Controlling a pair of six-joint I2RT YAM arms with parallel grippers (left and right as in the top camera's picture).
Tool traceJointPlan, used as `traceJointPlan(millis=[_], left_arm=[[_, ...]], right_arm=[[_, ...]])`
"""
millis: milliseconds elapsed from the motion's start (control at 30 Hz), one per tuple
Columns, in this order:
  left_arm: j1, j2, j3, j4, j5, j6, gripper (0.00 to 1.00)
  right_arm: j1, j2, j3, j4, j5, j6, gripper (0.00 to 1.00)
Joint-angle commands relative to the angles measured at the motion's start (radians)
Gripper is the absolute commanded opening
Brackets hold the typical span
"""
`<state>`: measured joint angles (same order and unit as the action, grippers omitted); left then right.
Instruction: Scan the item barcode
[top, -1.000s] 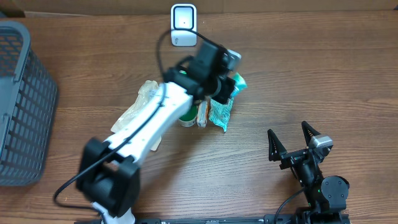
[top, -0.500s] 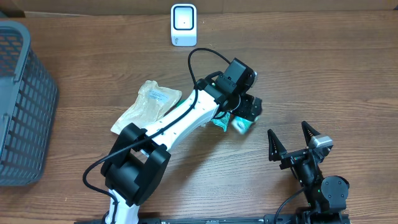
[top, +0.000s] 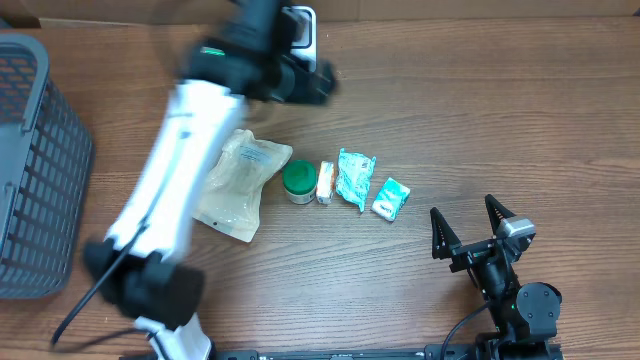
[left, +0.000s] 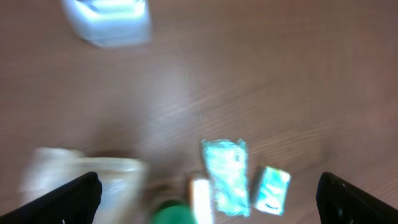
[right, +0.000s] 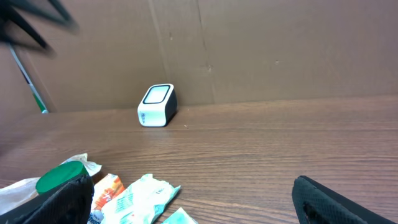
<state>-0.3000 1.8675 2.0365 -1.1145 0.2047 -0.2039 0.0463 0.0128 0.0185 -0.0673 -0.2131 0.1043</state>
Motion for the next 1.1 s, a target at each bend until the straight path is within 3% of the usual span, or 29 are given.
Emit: traceJointPlan(millis=[0, 167, 433, 1067], left_arm=[[0.140, -0.122, 0.113, -0.094, -0.002, 0.150, 1.00], [0.369, -0.180, 0.127, -0.216, -0.003, 0.258, 1.00], [0.666, -0.179, 0.126, -0.292, 0.052, 0.271, 1.00], [0.692, -0.177, 0.126, -0.329, 0.049, 0.272, 1.00]], right_arm=[[-0.002, -0.010, -0.010, 0.006, -0.002, -0.001, 1.00], [-0.002, -0.010, -0.010, 0.006, -0.002, -0.001, 1.00], [-0.002, -0.010, -0.010, 0.006, -0.002, -0.001, 1.00], [-0.002, -0.010, -0.010, 0.006, -0.002, -0.001, 1.00]])
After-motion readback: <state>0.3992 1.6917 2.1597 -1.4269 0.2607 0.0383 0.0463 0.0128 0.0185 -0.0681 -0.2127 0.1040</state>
